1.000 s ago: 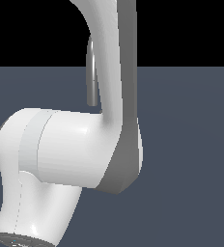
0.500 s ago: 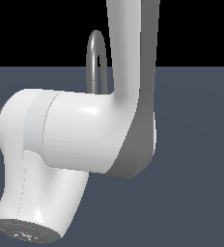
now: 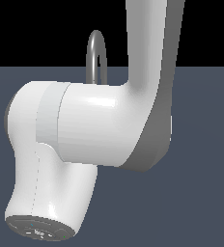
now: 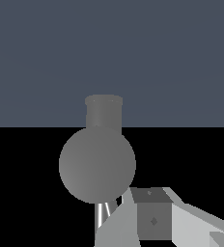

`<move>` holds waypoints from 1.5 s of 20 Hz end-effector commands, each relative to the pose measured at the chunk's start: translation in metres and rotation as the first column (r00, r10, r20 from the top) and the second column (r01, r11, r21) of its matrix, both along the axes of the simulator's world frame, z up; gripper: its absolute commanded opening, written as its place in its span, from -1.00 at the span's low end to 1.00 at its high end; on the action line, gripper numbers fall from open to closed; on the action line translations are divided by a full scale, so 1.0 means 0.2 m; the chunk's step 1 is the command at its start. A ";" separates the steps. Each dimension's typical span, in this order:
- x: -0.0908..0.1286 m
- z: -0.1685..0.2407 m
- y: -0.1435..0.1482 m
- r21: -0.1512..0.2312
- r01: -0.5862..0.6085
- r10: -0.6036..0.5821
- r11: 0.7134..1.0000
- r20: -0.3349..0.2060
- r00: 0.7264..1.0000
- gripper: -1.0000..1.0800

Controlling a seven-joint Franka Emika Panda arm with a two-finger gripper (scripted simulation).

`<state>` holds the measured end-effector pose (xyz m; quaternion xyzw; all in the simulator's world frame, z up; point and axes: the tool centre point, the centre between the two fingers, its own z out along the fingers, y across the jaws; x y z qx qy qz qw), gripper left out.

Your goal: Turn on the faucet by rotating a designated handle.

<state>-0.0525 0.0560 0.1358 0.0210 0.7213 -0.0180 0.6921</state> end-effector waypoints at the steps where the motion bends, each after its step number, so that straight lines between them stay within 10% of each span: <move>1: 0.00 0.09 -0.08 -0.004 0.019 -0.019 1.000 0.029 0.999 -1.00; 30: -0.03 0.02 -0.31 0.020 0.081 -0.082 0.997 0.044 0.996 -1.00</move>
